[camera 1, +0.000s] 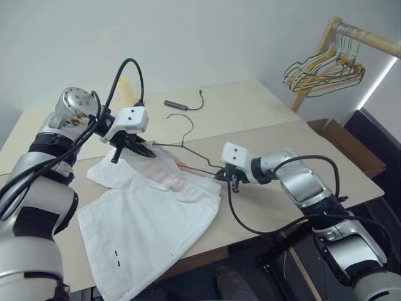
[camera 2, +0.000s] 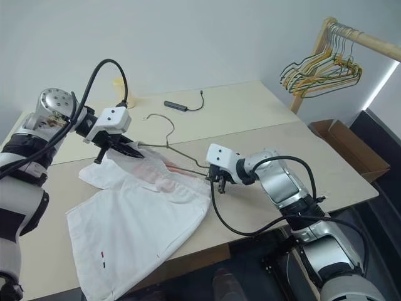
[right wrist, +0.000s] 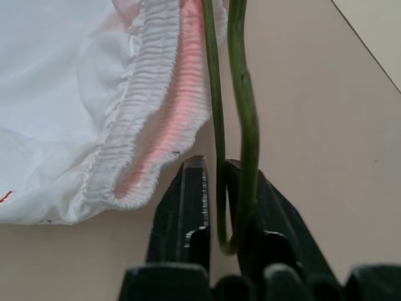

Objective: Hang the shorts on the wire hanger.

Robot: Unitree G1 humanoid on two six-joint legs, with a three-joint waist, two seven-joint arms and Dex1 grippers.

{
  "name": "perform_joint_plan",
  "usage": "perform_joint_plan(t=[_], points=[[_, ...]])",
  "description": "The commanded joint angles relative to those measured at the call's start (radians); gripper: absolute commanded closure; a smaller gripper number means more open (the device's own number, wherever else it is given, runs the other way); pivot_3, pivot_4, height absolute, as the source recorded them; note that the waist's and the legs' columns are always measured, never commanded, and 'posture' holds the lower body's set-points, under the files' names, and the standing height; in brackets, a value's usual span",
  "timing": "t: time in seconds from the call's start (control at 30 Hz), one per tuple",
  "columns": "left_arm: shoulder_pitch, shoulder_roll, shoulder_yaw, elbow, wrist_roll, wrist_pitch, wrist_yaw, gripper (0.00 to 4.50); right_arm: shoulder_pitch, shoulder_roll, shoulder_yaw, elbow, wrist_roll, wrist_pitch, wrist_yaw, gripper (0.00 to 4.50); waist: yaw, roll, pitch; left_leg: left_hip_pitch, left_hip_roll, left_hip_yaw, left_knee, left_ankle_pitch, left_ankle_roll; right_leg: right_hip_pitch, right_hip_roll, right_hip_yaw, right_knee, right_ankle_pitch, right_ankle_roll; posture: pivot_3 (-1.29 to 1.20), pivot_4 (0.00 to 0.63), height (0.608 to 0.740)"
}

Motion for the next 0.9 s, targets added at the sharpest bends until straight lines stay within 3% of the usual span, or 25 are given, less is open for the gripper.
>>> perform_joint_plan(t=[0.03, 0.2, 0.37, 0.47, 0.7, 0.9], points=[[-0.008, 0.02, 0.057, 0.021, 0.019, -0.022, -0.003, 4.5, 0.013, -0.045, -0.104, -0.029, 0.032, -0.005, -0.009, 2.44, 0.0, 0.0, 0.0, 0.0, 0.0, 0.0, 0.0, 0.0, 0.0, 0.0, 0.0, 0.0, 0.0, 0.0, 0.0, -0.24, 0.0, 0.74], [-0.017, 0.017, 0.088, 0.032, 0.041, -0.004, -0.003, 4.5, 0.087, -0.089, -0.283, -0.114, 0.128, 0.141, -0.057, 0.76, 0.004, 0.0, 0.0, 0.0, 0.0, 0.0, 0.0, 0.0, 0.0, 0.001, 0.0, -0.001, -0.001, 0.0, 0.0, -0.25, 0.0, 0.74], [-0.019, 0.008, 0.127, 0.054, 0.067, -0.011, -0.003, 4.5, 0.184, -0.1, -0.428, -0.289, 0.331, 0.389, -0.039, 0.76, -0.001, 0.0, 0.0, 0.0, 0.0, 0.0, 0.0, 0.0, 0.0, 0.001, 0.0, 0.0, -0.001, 0.0, 0.0, -0.27, 0.0, 0.74], [-0.023, 0.004, 0.145, 0.063, 0.079, -0.013, -0.003, 4.5, 0.228, -0.034, -0.448, -0.401, 0.458, 0.539, -0.075, 0.76, -0.01, 0.0, 0.0, 0.001, 0.0, 0.0, 0.0, 0.0, 0.0, 0.001, 0.0, 0.0, -0.002, 0.0, 0.0, -0.28, 0.0, 0.74], [-0.026, -0.003, 0.171, 0.066, 0.1, -0.013, -0.003, 4.5, 0.228, 0.156, -0.342, -0.363, 0.458, 0.681, -0.283, 0.76, -0.026, 0.0, 0.0, 0.002, 0.0, 0.001, 0.002, 0.0, 0.0, 0.001, 0.0, 0.002, 0.0, 0.0, 0.0, -0.27, 0.0, 0.74], [-0.017, 0.0, 0.182, 0.052, 0.102, -0.007, -0.003, 4.5, 0.247, 0.227, -0.311, -0.28, 0.456, 0.667, -0.361, 0.76, -0.022, 0.0, 0.0, 0.0, 0.0, 0.0, 0.002, 0.0, 0.0, 0.001, 0.0, 0.001, 0.001, 0.0, 0.0, -0.26, 0.0, 0.74]])
